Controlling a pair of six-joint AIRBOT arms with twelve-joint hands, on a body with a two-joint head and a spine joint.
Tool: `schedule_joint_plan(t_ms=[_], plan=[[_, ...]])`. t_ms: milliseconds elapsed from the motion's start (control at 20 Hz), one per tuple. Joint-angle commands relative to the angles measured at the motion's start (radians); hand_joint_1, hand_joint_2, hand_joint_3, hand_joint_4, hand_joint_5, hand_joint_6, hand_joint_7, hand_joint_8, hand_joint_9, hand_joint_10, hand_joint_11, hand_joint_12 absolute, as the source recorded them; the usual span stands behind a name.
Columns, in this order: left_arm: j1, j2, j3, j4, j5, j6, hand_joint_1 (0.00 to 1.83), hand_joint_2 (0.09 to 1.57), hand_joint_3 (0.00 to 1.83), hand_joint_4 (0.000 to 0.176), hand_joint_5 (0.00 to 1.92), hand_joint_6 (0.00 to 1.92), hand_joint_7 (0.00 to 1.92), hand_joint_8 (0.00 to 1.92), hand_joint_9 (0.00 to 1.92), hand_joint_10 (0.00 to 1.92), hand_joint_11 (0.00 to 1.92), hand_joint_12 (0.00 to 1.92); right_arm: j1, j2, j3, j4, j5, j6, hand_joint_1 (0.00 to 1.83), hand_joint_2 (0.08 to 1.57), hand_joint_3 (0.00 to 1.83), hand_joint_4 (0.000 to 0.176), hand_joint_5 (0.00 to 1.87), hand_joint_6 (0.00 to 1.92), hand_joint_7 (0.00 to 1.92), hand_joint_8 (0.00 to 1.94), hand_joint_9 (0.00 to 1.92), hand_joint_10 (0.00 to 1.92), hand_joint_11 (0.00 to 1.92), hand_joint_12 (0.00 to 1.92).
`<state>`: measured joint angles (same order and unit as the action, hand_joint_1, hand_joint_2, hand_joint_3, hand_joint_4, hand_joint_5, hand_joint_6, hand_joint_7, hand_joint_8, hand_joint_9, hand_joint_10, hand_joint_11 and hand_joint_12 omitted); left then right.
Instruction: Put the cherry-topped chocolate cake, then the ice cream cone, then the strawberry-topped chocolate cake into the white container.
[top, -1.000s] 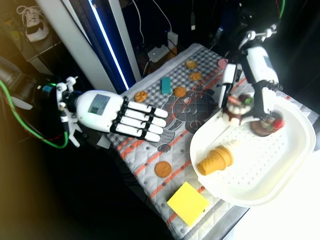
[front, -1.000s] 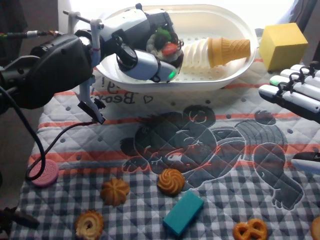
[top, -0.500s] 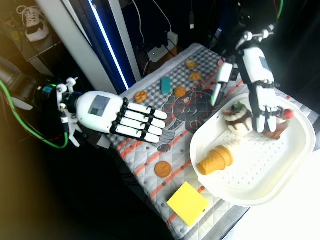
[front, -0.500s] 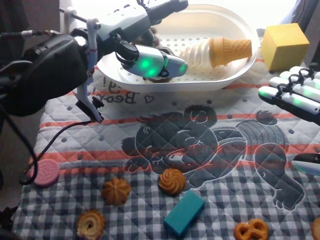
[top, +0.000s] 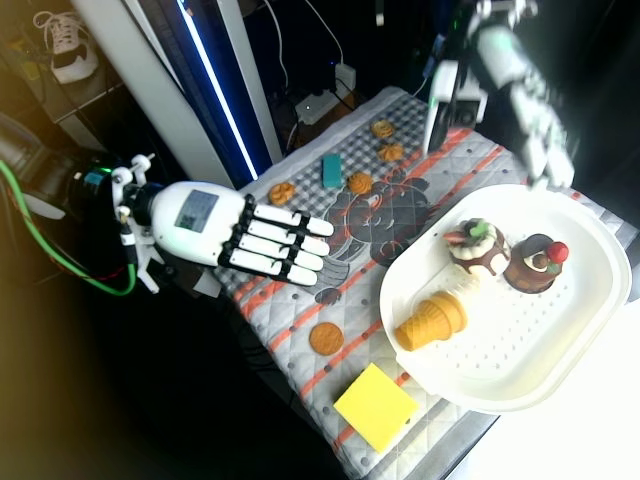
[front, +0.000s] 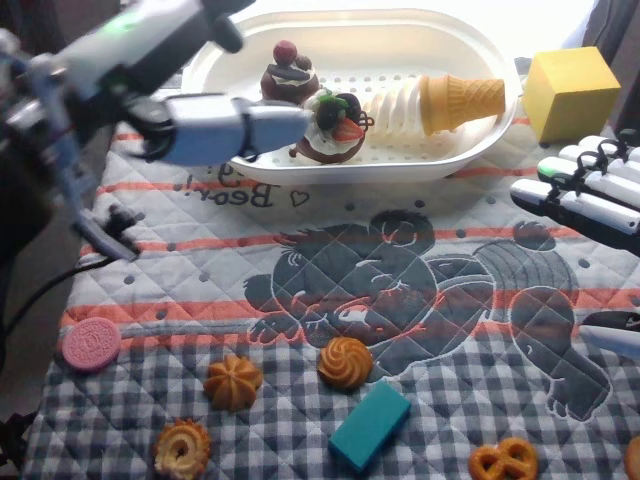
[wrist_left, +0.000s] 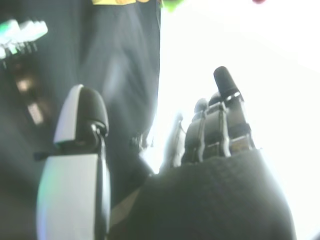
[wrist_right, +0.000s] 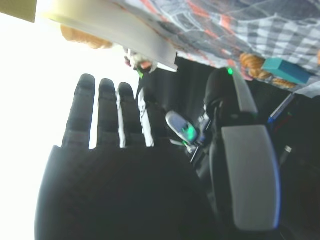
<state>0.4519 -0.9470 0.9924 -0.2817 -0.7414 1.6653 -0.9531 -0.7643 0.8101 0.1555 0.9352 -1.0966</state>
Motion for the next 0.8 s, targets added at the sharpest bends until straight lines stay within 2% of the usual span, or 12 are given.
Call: schedule_joint_plan(t_ms=[0,50,150,200,250,350,450,550,600,650,700,750], plan=[[0.007,0.022,-0.015,0.023,-0.195,-0.012,0.80,1.04,0.00,0.154,0.04,0.00,0.04,0.00,0.08,0.05,0.00,1.12,-0.001,0.009,0.000,-0.001,0.138,0.003,0.60,1.20,0.00,0.031,0.00,0.00,0.00,0.00,0.00,0.00,0.06,0.03],[0.034,0.045,-0.040,0.024,-0.236,-0.017,0.80,1.03,0.00,0.157,0.04,0.00,0.04,0.00,0.08,0.05,0.00,1.14,-0.003,0.012,-0.004,-0.001,0.145,0.003,0.59,1.19,0.02,0.028,0.00,0.00,0.00,0.00,0.00,0.00,0.01,0.21],[0.100,0.088,-0.085,0.026,-0.331,-0.040,0.78,1.04,0.00,0.139,0.06,0.00,0.08,0.01,0.12,0.05,0.00,1.16,-0.006,0.022,-0.013,-0.002,0.167,0.003,0.56,1.19,0.01,0.029,0.00,0.00,0.00,0.00,0.00,0.00,0.00,0.21],[0.146,0.112,-0.104,0.030,-0.386,-0.079,0.79,1.05,0.00,0.161,0.06,0.00,0.06,0.01,0.11,0.04,0.00,0.99,-0.007,0.028,-0.017,-0.002,0.186,0.003,0.56,1.19,0.00,0.021,0.00,0.00,0.00,0.00,0.00,0.00,0.00,0.12],[0.168,0.121,-0.110,0.031,-0.410,-0.105,0.82,1.07,0.01,0.158,0.06,0.00,0.06,0.00,0.10,0.03,0.00,0.88,-0.007,0.032,-0.020,-0.002,0.197,0.003,0.56,1.19,0.00,0.000,0.00,0.00,0.00,0.00,0.00,0.00,0.00,0.18],[0.232,0.140,-0.127,0.025,-0.478,-0.150,0.79,1.08,0.01,0.161,0.02,0.00,0.02,0.00,0.08,0.01,0.00,0.87,-0.007,0.043,-0.026,-0.002,0.230,0.003,0.59,1.19,0.00,0.025,0.00,0.00,0.00,0.00,0.00,0.00,0.00,0.18],[0.287,0.159,-0.151,0.003,-0.539,-0.151,0.67,1.13,0.01,0.129,0.00,0.00,0.00,0.00,0.02,0.01,0.00,0.67,-0.007,0.053,-0.029,0.000,0.267,0.002,0.52,1.17,0.00,0.045,0.00,0.00,0.00,0.00,0.00,0.00,0.00,0.08],[0.348,0.183,-0.174,-0.024,-0.607,-0.152,0.60,1.21,0.01,0.111,0.00,0.00,0.00,0.00,0.00,0.00,0.00,0.35,-0.007,0.061,-0.030,0.017,0.320,0.002,0.58,1.18,0.00,0.031,0.00,0.00,0.00,0.00,0.00,0.00,0.00,0.02],[0.367,0.194,-0.178,-0.038,-0.623,-0.159,0.60,1.24,0.01,0.106,0.00,0.00,0.00,0.00,0.00,0.00,0.00,0.22,-0.007,0.067,-0.030,0.034,0.345,-0.002,0.64,1.19,0.00,0.000,0.00,0.00,0.00,0.00,0.00,0.00,0.02,0.03],[0.377,0.203,-0.177,-0.043,-0.633,-0.185,0.58,1.24,0.00,0.114,0.00,0.00,0.00,0.00,0.00,0.00,0.00,0.24,-0.007,0.071,-0.029,0.049,0.368,-0.006,0.64,1.20,0.00,0.004,0.00,0.00,0.00,0.00,0.00,0.00,0.01,0.02],[0.386,0.210,-0.176,-0.044,-0.649,-0.207,0.54,1.21,0.00,0.130,0.00,0.00,0.00,0.00,0.00,0.00,0.00,0.21,-0.007,0.076,-0.029,0.059,0.391,-0.008,0.64,1.20,0.01,0.038,0.00,0.00,0.00,0.00,0.00,0.00,0.00,0.00],[0.394,0.218,-0.178,-0.047,-0.670,-0.216,0.54,1.18,0.00,0.145,0.00,0.00,0.00,0.00,0.00,0.00,0.00,0.12,-0.007,0.078,-0.029,0.064,0.409,-0.009,0.61,1.18,0.00,0.052,0.00,0.00,0.00,0.00,0.00,0.00,0.00,0.00]])
